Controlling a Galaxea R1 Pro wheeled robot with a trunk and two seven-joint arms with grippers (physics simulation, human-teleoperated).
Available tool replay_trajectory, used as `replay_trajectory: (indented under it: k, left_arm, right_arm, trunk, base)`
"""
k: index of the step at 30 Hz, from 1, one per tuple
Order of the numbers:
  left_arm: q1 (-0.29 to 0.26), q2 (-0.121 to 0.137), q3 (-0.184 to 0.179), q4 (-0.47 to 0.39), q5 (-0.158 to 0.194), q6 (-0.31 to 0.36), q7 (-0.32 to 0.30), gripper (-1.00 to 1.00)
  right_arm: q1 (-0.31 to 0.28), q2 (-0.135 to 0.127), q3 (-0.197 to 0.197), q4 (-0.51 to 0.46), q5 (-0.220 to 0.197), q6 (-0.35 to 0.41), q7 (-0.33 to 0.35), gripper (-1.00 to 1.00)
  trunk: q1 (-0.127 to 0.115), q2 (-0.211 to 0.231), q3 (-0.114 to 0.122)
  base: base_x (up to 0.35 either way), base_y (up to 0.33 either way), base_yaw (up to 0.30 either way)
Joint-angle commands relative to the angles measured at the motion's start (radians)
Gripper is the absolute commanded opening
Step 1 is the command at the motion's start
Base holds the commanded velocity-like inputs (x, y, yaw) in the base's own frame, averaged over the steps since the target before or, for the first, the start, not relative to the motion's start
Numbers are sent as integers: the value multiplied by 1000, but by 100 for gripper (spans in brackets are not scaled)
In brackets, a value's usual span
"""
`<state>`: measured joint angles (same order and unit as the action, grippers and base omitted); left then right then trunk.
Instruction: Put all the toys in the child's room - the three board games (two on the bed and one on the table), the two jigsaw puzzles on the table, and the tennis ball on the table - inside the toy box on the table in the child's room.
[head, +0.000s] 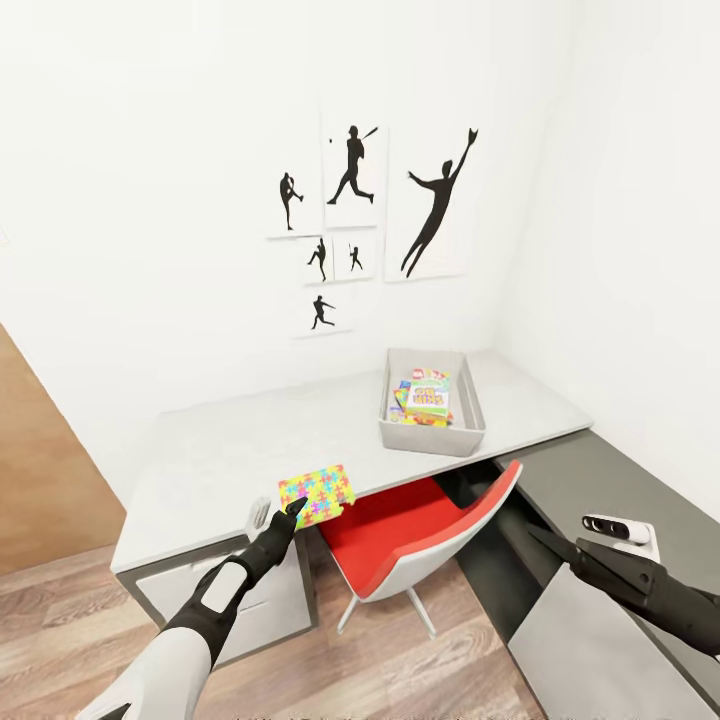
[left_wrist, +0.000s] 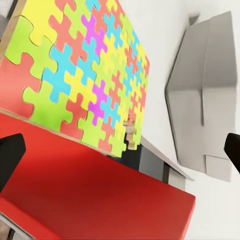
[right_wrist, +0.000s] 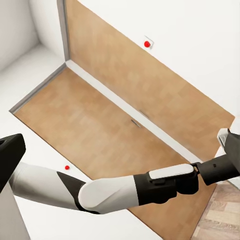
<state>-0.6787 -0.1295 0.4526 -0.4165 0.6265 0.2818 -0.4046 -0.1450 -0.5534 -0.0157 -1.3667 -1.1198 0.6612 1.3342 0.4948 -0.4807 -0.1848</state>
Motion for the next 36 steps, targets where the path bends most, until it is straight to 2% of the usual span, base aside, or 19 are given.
replay_trajectory:
  k: [1, 36]
  left_arm:
    - [-1, -1, 6, -1, 7, 10, -2, 100]
    - [-1, -1, 5, -1, 9, 10, -4, 100]
  right_arm:
    - [-1, -1, 1, 0, -5, 9, 0, 100]
    - [-1, 0, 0, -1, -6, 9, 0, 100]
  trunk:
    - [0, -2, -3]
    - [0, -2, -60]
  base:
    - [0, 0, 0]
    - [13, 0, 0]
